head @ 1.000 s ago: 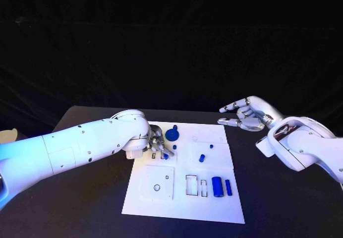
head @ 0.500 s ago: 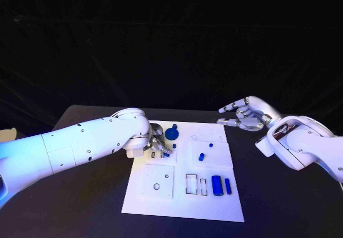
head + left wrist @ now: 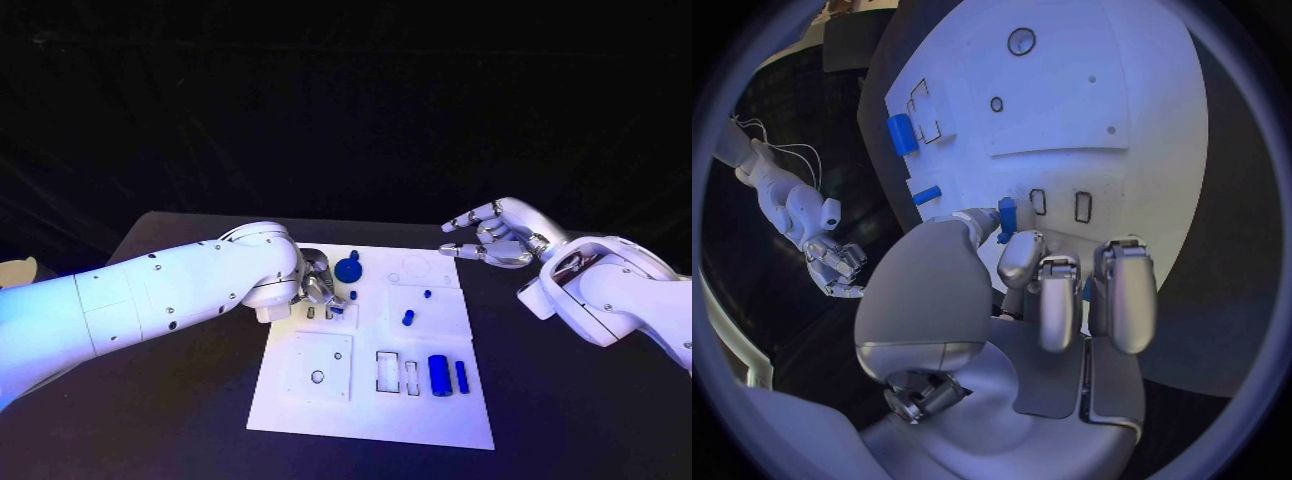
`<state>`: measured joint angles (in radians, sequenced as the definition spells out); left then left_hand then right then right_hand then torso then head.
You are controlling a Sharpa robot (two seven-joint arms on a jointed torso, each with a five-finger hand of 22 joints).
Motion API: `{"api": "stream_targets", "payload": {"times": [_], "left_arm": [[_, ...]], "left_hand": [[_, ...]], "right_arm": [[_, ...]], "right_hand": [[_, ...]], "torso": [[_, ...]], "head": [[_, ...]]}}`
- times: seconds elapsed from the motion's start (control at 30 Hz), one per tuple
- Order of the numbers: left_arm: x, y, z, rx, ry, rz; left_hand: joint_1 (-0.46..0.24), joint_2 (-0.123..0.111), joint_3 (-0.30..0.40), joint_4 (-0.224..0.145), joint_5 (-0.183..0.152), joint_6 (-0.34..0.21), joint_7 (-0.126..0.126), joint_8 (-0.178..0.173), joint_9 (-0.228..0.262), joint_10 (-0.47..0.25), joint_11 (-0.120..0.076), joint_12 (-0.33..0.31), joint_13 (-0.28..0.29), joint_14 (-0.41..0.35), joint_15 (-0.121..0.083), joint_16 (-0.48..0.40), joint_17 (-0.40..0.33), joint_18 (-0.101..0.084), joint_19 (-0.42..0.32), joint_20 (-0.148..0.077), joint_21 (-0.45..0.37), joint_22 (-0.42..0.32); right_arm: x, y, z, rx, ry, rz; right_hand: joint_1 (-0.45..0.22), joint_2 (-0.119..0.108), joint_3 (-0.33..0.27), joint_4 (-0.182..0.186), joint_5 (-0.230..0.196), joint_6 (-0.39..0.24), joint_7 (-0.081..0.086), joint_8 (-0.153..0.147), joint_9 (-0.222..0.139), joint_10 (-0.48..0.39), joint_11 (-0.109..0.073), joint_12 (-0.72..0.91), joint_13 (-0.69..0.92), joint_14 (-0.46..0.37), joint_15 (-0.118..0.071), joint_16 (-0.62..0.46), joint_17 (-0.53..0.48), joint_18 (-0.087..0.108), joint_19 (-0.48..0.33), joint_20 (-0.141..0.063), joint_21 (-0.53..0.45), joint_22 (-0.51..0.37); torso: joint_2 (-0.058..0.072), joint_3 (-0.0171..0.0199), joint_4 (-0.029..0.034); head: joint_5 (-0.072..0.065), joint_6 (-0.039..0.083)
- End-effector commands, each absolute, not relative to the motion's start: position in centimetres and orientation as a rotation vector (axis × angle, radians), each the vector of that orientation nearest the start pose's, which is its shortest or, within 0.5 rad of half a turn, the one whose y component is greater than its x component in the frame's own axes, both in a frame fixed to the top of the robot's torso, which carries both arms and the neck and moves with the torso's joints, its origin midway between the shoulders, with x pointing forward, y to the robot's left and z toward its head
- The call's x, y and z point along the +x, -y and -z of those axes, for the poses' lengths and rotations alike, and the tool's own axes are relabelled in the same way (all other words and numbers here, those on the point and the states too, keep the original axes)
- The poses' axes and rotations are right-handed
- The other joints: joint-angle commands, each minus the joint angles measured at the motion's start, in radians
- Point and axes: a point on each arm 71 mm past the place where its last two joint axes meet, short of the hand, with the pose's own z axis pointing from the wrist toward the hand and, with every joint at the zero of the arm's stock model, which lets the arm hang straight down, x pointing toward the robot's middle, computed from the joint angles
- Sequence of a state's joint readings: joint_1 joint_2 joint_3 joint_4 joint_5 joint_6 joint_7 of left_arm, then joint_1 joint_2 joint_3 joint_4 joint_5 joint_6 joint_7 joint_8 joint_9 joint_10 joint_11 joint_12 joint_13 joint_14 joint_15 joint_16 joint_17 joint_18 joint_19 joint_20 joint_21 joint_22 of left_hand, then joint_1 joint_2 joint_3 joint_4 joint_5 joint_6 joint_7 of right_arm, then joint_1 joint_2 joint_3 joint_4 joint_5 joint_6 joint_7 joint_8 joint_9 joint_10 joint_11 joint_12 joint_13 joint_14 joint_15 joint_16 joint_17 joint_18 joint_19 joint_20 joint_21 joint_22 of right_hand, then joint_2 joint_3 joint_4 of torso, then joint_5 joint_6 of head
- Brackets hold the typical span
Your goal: Assemble the parts on the task board
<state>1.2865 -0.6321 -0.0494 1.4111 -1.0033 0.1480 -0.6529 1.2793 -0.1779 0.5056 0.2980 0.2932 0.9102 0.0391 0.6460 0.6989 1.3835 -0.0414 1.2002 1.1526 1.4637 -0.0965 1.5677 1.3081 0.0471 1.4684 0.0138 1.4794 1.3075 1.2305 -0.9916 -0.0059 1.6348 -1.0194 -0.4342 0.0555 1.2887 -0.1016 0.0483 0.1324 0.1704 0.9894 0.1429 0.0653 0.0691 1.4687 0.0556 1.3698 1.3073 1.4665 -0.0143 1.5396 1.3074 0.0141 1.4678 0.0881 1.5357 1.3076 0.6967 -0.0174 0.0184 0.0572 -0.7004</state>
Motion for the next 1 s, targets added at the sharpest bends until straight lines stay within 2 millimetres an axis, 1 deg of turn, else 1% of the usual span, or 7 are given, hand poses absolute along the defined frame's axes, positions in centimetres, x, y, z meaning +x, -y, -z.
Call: {"api": "stream_targets", "payload": {"times": [0.03, 0.13, 0.5, 0.57, 0.63, 0.7, 1.0], "left_arm": [[50.4, -14.7, 19.3, -0.252, -2.274, 0.429], [50.2, -15.0, 19.3, -0.255, -2.261, 0.427], [49.8, -15.5, 19.6, -0.189, -2.217, 0.369], [49.8, -15.5, 19.7, -0.171, -2.216, 0.356], [49.7, -15.6, 19.9, -0.151, -2.223, 0.342], [49.6, -15.6, 20.0, -0.140, -2.228, 0.334], [49.5, -15.7, 20.5, -0.102, -2.267, 0.298]], "left_hand": [[-0.016, -0.002, 0.183, -0.176, 0.013, 0.004, -0.008, 0.007, 0.004, 0.011, 0.000, 0.008, 0.007, 0.107, 0.000, 0.003, 0.263, -0.014, 0.040, 0.000, 0.007, 0.111], [-0.019, -0.004, 0.186, -0.180, 0.015, 0.005, -0.008, 0.007, 0.005, 0.012, -0.001, 0.009, 0.008, 0.107, 0.000, 0.003, 0.263, -0.014, 0.041, -0.001, 0.008, 0.113], [-0.022, -0.012, 0.193, -0.193, 0.015, 0.006, -0.008, 0.007, 0.007, 0.016, -0.001, 0.015, 0.016, 0.107, 0.000, 0.003, 0.263, -0.016, 0.045, -0.001, 0.014, 0.123], [-0.023, -0.013, 0.193, -0.196, 0.015, 0.007, -0.008, 0.006, 0.007, 0.017, -0.001, 0.017, 0.017, 0.107, 0.000, 0.003, 0.263, -0.017, 0.046, -0.002, 0.015, 0.125], [-0.023, -0.014, 0.194, -0.198, 0.015, 0.007, -0.008, 0.006, 0.006, 0.018, -0.001, 0.017, 0.018, 0.107, 0.000, 0.003, 0.263, -0.017, 0.047, -0.002, 0.017, 0.128], [-0.023, -0.014, 0.195, -0.199, 0.015, 0.008, -0.008, 0.006, 0.006, 0.018, -0.001, 0.017, 0.018, 0.107, 0.000, 0.003, 0.263, -0.017, 0.047, -0.002, 0.017, 0.128], [-0.028, -0.009, 0.197, -0.199, 0.014, 0.010, -0.008, 0.005, 0.006, 0.019, 0.000, 0.017, 0.016, 0.107, 0.000, 0.003, 0.263, -0.017, 0.047, -0.002, 0.017, 0.128]], "right_arm": [[47.3, 24.2, 14.3, 0.215, -1.558, -0.908], [47.2, 24.2, 14.4, 0.216, -1.560, -0.907], [47.2, 24.3, 14.7, 0.220, -1.566, -0.905], [47.2, 24.3, 14.7, 0.220, -1.566, -0.905], [47.2, 24.3, 14.7, 0.220, -1.567, -0.904], [47.2, 24.3, 14.7, 0.220, -1.567, -0.904], [47.2, 24.3, 14.8, 0.225, -1.569, -0.907]], "right_hand": [[0.003, 0.005, -0.005, 0.000, 0.003, 0.010, 0.000, 0.006, 0.001, 0.020, 0.001, -0.005, 0.161, 0.088, -0.001, -0.006, 0.194, 0.005, 0.058, 0.003, -0.006, 0.182], [0.001, 0.005, -0.007, 0.002, 0.003, 0.010, 0.000, 0.006, 0.001, 0.020, 0.001, -0.005, 0.161, 0.088, -0.002, -0.006, 0.194, 0.005, 0.057, 0.003, -0.006, 0.181], [-0.002, 0.007, -0.012, 0.006, 0.003, 0.011, -0.001, 0.006, 0.001, 0.020, 0.001, -0.006, 0.159, 0.088, -0.002, -0.006, 0.193, 0.005, 0.057, 0.003, -0.007, 0.181], [-0.002, 0.007, -0.012, 0.006, 0.003, 0.011, -0.001, 0.006, 0.001, 0.020, 0.001, -0.006, 0.159, 0.088, -0.002, -0.006, 0.193, 0.005, 0.057, 0.003, -0.007, 0.181], [-0.002, 0.007, -0.012, 0.006, 0.003, 0.011, -0.001, 0.006, 0.001, 0.020, 0.001, -0.006, 0.159, 0.088, -0.002, -0.006, 0.193, 0.005, 0.057, 0.003, -0.007, 0.181], [-0.002, 0.007, -0.012, 0.006, 0.003, 0.011, -0.001, 0.006, 0.001, 0.020, 0.001, -0.006, 0.159, 0.088, -0.002, -0.006, 0.193, 0.005, 0.057, 0.003, -0.007, 0.181], [-0.005, 0.008, -0.015, 0.009, 0.004, 0.011, -0.001, 0.005, 0.001, 0.020, 0.000, -0.005, 0.160, 0.088, -0.002, -0.007, 0.194, 0.005, 0.057, 0.002, -0.007, 0.181]], "torso": [[0.000, -0.0004, 0.0006], [0.001, -0.0014, -0.0009], [0.001, -0.0017, 0.0014], [0.001, -0.0020, -0.0002], [0.001, -0.0020, 0.0011], [0.001, -0.0009, 0.0002], [0.001, -0.0008, -0.0020]], "head": [[0.002, -0.001], [0.002, -0.002], [0.003, -0.007], [0.006, -0.009], [0.006, -0.010], [0.008, -0.011], [0.007, -0.010]]}}
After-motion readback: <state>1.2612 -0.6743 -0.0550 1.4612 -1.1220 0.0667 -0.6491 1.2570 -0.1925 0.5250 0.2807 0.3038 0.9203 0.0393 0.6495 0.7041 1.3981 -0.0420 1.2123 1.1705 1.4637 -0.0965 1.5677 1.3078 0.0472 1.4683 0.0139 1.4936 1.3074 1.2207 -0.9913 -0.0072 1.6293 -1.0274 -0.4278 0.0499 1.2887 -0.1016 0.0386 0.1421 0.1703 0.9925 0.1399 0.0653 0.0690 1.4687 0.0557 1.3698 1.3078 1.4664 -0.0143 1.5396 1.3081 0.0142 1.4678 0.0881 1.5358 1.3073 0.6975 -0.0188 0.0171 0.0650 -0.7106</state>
